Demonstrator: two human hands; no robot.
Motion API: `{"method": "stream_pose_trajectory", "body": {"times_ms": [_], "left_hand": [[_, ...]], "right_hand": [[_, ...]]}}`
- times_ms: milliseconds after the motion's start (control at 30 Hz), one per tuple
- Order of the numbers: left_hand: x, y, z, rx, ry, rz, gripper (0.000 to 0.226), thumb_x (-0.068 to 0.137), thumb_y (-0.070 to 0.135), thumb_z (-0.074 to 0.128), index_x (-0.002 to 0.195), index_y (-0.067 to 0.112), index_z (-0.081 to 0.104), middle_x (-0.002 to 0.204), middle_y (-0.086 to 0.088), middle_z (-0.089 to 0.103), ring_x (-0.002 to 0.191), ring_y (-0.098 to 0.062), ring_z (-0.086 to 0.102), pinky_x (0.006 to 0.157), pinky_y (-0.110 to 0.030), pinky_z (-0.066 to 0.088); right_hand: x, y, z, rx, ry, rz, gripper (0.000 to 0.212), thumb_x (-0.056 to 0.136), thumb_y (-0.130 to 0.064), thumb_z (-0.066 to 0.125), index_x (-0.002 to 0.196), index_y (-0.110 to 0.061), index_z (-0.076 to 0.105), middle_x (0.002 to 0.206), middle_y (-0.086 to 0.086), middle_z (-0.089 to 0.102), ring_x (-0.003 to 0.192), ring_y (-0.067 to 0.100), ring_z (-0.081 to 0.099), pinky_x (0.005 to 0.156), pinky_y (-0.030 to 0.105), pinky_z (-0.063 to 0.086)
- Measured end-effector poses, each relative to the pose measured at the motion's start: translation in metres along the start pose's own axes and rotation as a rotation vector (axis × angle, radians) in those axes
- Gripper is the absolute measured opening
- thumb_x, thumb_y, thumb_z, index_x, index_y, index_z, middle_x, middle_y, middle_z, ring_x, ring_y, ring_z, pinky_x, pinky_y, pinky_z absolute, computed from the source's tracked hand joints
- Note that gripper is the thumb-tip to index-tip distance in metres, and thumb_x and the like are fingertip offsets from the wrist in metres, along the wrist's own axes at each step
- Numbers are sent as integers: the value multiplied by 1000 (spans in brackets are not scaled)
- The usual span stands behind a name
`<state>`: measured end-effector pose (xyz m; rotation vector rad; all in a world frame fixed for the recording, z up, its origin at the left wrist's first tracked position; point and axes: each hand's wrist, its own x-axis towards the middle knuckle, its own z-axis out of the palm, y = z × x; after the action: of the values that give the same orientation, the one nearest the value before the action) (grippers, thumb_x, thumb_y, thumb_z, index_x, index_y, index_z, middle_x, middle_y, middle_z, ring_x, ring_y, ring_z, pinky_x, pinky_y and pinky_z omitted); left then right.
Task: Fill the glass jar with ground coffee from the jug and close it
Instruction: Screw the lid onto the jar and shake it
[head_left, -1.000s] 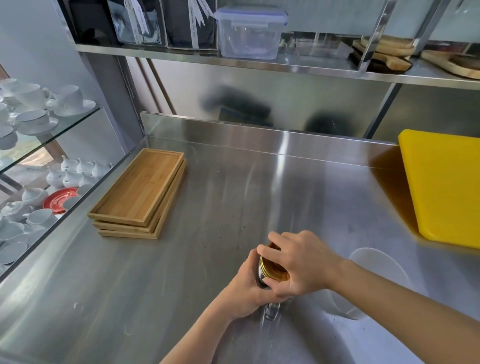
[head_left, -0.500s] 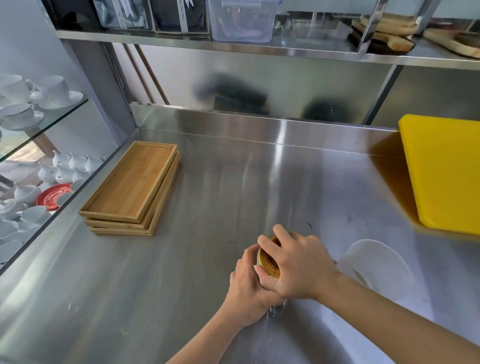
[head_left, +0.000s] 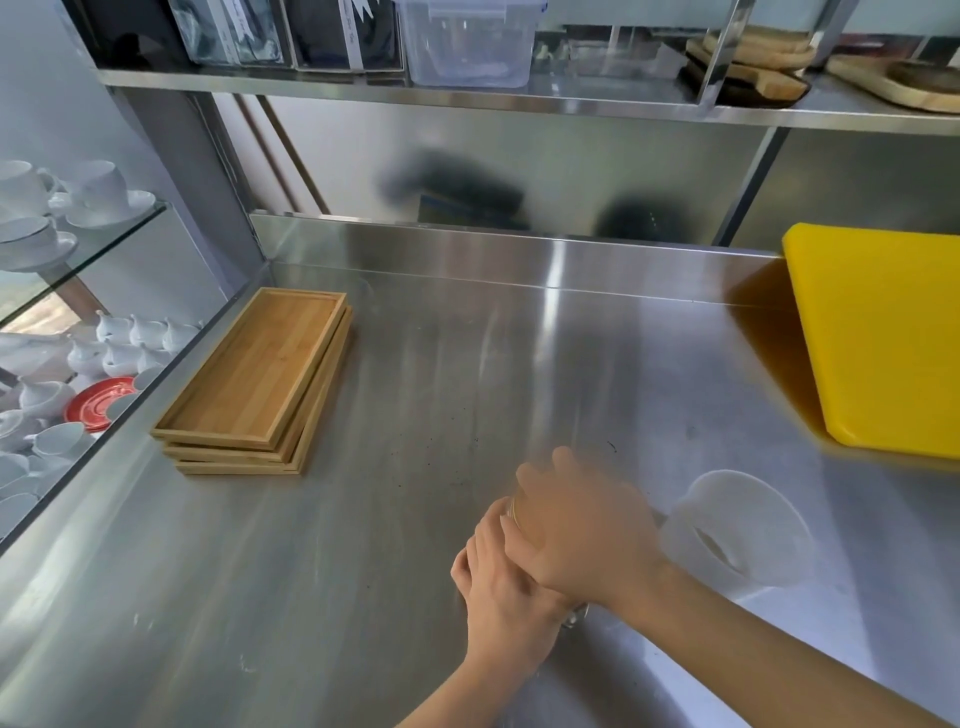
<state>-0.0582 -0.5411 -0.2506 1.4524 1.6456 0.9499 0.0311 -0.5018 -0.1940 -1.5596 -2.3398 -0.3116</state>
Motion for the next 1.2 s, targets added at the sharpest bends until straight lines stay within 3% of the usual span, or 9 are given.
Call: {"method": "stream_pose_trajectory", "body": {"times_ms": [267, 367, 433, 500, 600, 667, 767, 900, 1200], "left_hand": [[5, -3, 0, 33, -14, 2, 94, 49, 63, 44, 135, 27, 32, 130, 16, 38, 129, -7, 34, 102, -22, 9], [5, -3, -1, 56, -33, 15, 95, 49, 68, 46, 135, 28, 33, 132, 16, 37, 129, -7, 32, 103, -23, 11], [4, -1, -2, 38, -12, -5, 94, 48, 71, 47, 130, 29, 32, 127, 14, 43, 125, -7, 36, 101, -23, 13], [3, 2, -2, 10, 15, -19, 89, 49, 72, 49, 126, 33, 31, 121, 16, 45, 119, -5, 37, 100, -24, 15], [2, 3, 0, -10, 31, -24, 78, 51, 74, 52, 117, 42, 27, 118, 18, 44, 114, -4, 36, 101, -26, 19], [3, 3, 2, -22, 37, -25, 76, 51, 73, 52, 115, 44, 25, 118, 18, 44, 114, -6, 37, 104, -29, 21], [3, 2, 4, -20, 48, -27, 80, 51, 75, 52, 120, 40, 29, 121, 16, 44, 117, -9, 38, 106, -33, 23], [2, 4, 4, -15, 72, -64, 91, 49, 76, 52, 125, 28, 35, 121, 12, 44, 120, -13, 39, 108, -35, 26], [-1, 7, 3, 24, 101, -142, 100, 45, 81, 48, 124, 21, 32, 111, 11, 35, 120, -13, 36, 108, -32, 20]], "right_hand": [[-5, 0, -3, 60, -10, 80, 53, 75, -65, 42, 101, -22, 60, 83, 3, 63, 61, 20, 64, 41, 27, 49], [-11, 3, -6, 172, 10, 136, 63, 74, -71, 41, 111, -23, 55, 92, -2, 62, 77, 18, 62, 57, 32, 54], [-19, 7, -7, 400, 39, 250, 64, 75, -69, 43, 118, -23, 50, 102, -5, 59, 92, 14, 57, 75, 33, 50], [-32, 10, -5, 707, 103, 458, 62, 73, -67, 44, 119, -25, 47, 105, -12, 55, 98, 11, 53, 84, 28, 44], [-59, 6, 6, 1078, 116, 759, 45, 76, -65, 48, 102, -28, 46, 96, -7, 55, 94, 16, 55, 74, 18, 46], [-75, -3, 15, 1221, 25, 835, 38, 83, -60, 48, 95, -24, 50, 91, 0, 60, 88, 17, 59, 67, 16, 48], [-83, -11, 21, 1299, -47, 878, 34, 77, -51, 45, 84, -22, 59, 84, 3, 66, 82, 16, 62, 68, 15, 49], [-81, -8, 21, 1390, -66, 851, 41, 83, -56, 50, 76, -19, 65, 77, 6, 66, 77, 14, 62, 68, 17, 49], [-80, 3, 20, 1397, -147, 777, 30, 78, -49, 58, 83, -20, 64, 69, -15, 66, 72, -1, 59, 71, 16, 47]]}}
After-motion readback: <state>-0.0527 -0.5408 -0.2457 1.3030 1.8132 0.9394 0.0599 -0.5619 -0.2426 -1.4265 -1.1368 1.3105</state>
